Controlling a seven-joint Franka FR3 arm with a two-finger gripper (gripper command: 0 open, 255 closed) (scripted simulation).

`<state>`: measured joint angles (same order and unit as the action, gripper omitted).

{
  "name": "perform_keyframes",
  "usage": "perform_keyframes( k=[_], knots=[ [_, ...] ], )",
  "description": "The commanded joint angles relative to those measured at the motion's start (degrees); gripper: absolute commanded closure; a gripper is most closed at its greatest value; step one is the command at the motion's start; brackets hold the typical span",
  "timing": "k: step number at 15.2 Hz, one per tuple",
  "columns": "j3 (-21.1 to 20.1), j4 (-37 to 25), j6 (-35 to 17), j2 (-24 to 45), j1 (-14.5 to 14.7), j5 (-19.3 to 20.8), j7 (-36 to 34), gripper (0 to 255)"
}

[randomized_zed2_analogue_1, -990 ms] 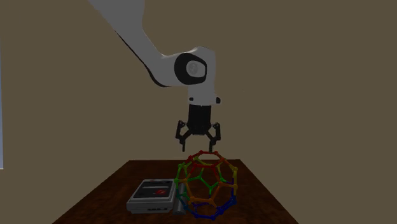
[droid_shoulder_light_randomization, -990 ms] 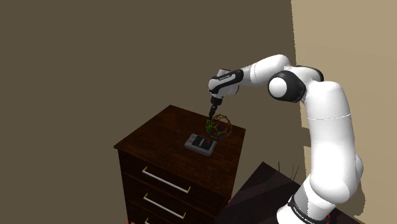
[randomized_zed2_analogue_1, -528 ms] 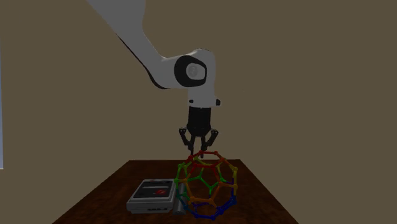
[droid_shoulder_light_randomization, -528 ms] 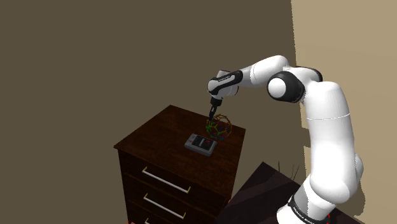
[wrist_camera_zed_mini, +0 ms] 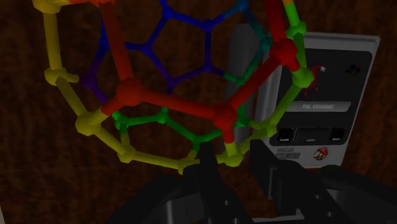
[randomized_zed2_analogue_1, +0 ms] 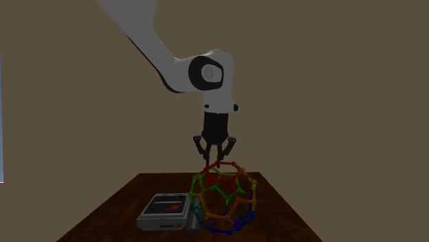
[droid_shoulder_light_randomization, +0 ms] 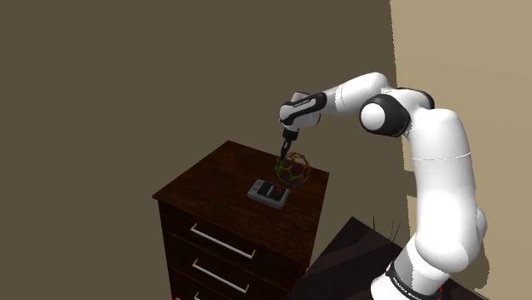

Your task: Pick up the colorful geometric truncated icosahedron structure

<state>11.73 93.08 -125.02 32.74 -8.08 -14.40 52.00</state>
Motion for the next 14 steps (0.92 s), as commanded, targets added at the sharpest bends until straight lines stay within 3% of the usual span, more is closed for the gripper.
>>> perform_keyframes(
  k=[1,14],
  knots=[
    [0.1,-0.6,1.1,-0.7,0.1,0.2,-0.3,255],
    [0.8,-3.6,7.8,-4.4,0.3,1.6,-1.6,255]
  ],
)
